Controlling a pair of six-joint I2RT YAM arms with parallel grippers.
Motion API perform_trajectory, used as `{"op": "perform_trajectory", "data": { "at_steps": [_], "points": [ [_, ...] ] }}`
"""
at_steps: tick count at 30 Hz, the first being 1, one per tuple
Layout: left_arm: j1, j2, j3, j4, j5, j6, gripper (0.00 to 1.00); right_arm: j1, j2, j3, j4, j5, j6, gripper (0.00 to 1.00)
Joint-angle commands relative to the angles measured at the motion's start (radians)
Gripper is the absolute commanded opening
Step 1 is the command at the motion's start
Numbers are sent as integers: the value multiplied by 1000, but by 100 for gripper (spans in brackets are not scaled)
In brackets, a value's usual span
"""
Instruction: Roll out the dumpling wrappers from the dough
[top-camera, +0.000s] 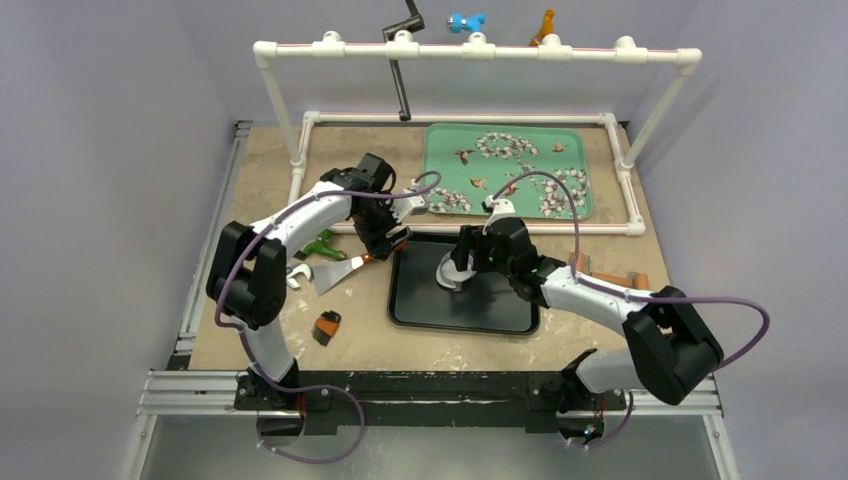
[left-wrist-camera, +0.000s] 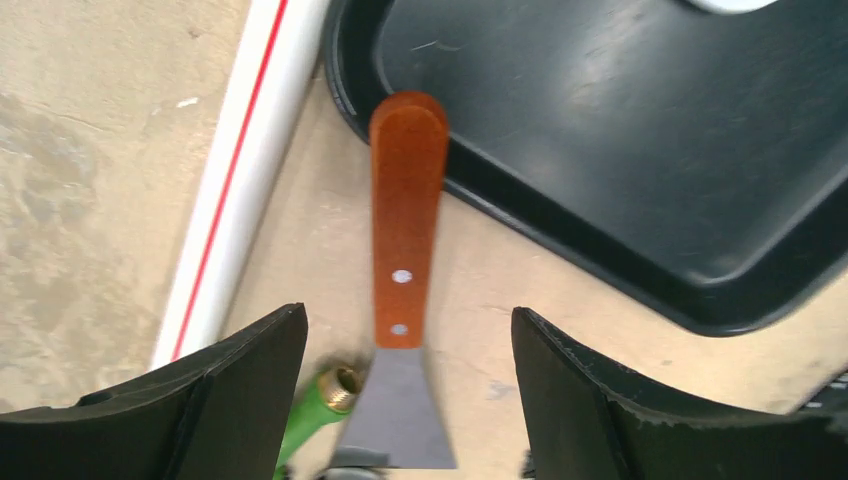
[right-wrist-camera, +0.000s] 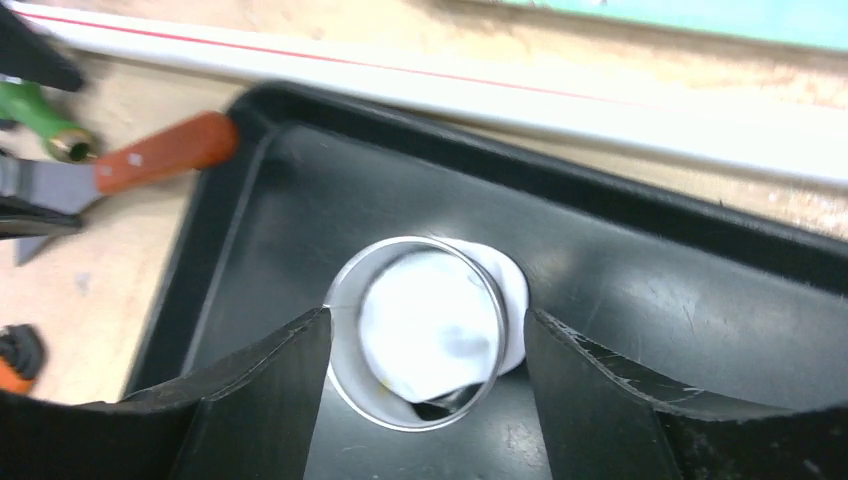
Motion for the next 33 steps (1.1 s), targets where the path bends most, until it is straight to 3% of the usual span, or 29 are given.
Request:
{"op": "perform_trajectory", "data": {
  "at_steps": [1, 7, 10, 13, 15, 19, 24, 26, 30, 33],
  "points": [
    [-3, 52, -5, 44, -159, 143, 74, 2, -87, 70, -21, -34, -52, 72],
    [3, 124, -7, 45, -163, 190, 71, 1, -198, 51, -26, -30, -75, 81],
    [10, 128, -23, 55, -102, 197, 57, 1, -239, 38, -11, -33, -86, 83],
    [10, 142, -33, 68, -75, 182, 57, -1, -283, 9, 59, -57, -94, 91],
    [10, 153, -41, 82, -80, 173, 44, -1, -320, -36, 144, -90, -99, 98],
    [11, 119, -76, 107, -60, 153, 0, -1, -395, -100, 239, -36, 16, 99],
    [21, -35, -81, 56, 54, 94, 0, -1, -427, -115, 278, -87, 64, 99],
    [20, -106, -74, 37, 133, 67, 0, -1, -389, -95, 278, -103, 116, 93],
    [7, -179, -17, 11, 240, 15, 0, 1, -210, 21, 267, -269, 200, 78],
    [-12, -160, 54, -34, 242, 7, 0, 2, -74, 144, 243, -374, 242, 73]
  ]
}}
